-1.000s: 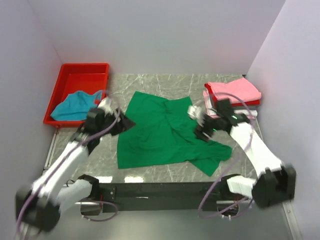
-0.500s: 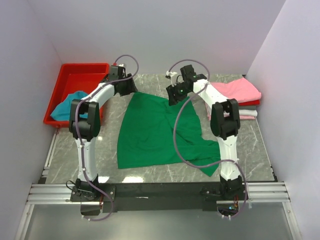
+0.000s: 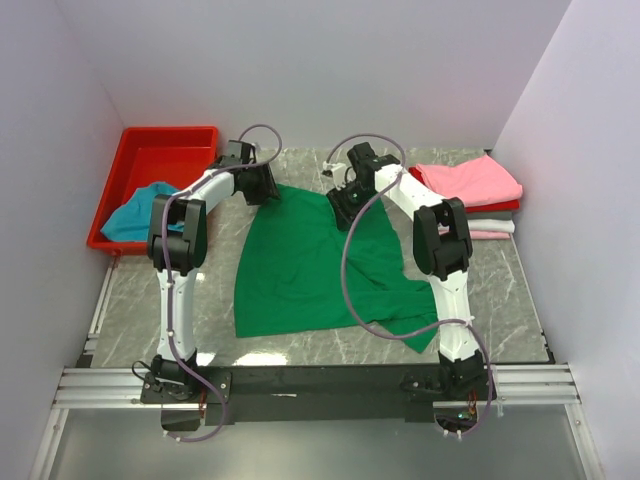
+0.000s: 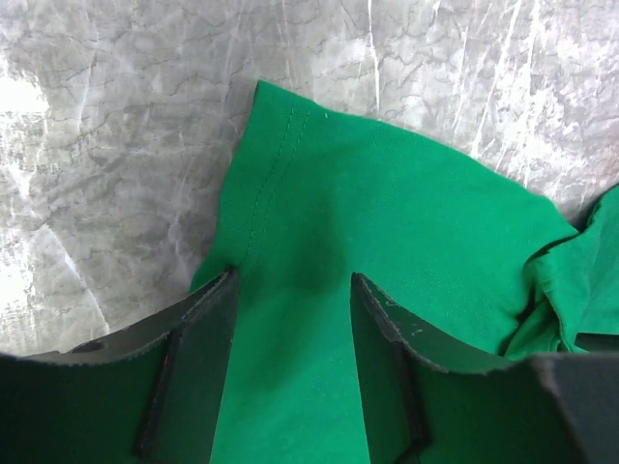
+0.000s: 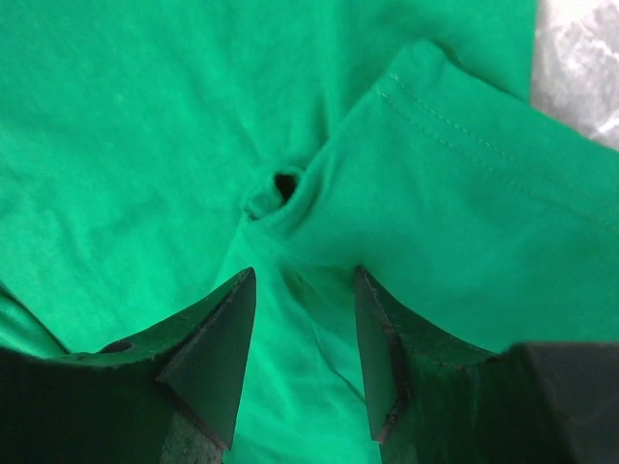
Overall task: Fold and stack the t-shirts
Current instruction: Flatten the tshirt out
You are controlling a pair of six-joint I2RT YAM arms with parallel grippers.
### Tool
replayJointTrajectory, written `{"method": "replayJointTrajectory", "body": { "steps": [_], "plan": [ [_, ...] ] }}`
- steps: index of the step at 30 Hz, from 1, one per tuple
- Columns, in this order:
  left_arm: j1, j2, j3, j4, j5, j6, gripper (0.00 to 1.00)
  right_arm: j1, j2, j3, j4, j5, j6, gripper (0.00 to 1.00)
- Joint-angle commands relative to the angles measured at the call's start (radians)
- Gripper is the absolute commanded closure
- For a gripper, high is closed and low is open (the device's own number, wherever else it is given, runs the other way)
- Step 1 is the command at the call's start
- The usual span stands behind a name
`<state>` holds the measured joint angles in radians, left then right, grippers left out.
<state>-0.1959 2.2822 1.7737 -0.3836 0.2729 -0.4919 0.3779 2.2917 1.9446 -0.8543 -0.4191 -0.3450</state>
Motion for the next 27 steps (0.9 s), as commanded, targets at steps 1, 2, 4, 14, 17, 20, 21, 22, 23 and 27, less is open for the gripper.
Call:
{"method": "replayJointTrajectory", "body": {
  "steps": [1, 2, 4, 14, 17, 20, 21, 22, 23, 27],
  "plan": [
    [-0.004, 0.023, 0.012, -0.04, 0.012, -0.008, 0.45, 0.006, 0.0, 0.03, -0.037, 0.037, -0.003, 0.5],
    [-0.004, 0.019, -0.002, -0.038, 0.008, -0.01, 0.45, 0.004, 0.008, 0.036, -0.041, 0.04, -0.002, 0.52],
    [0.0, 0.008, -0.013, -0.049, -0.003, -0.013, 0.47, 0.006, 0.011, 0.053, -0.049, 0.054, -0.005, 0.66],
    [0.137, -0.15, -0.261, -0.015, -0.024, -0.102, 0.53, -0.115, -0.184, 0.053, 0.018, 0.126, 0.007, 1.0],
    [0.168, -0.216, -0.287, -0.017, -0.049, -0.102, 0.53, -0.171, -0.221, 0.063, 0.085, 0.179, 0.035, 1.0],
    [0.193, -0.248, -0.293, -0.029, -0.069, -0.097, 0.53, -0.234, -0.235, 0.047, 0.183, 0.265, 0.061, 1.0],
    [0.193, -0.26, -0.299, -0.026, -0.072, -0.099, 0.53, -0.249, -0.233, 0.043, 0.205, 0.314, 0.067, 1.0],
    [0.193, -0.263, -0.301, -0.023, -0.072, -0.094, 0.53, -0.254, -0.226, 0.047, 0.218, 0.328, 0.072, 1.0],
    [0.193, -0.265, -0.29, -0.023, -0.048, -0.088, 0.52, -0.255, -0.198, 0.08, 0.199, 0.332, 0.064, 0.98],
    [0.193, -0.331, -0.293, 0.056, 0.127, -0.033, 0.47, -0.263, -0.192, 0.096, 0.135, 0.258, 0.055, 0.56]
  ]
}}
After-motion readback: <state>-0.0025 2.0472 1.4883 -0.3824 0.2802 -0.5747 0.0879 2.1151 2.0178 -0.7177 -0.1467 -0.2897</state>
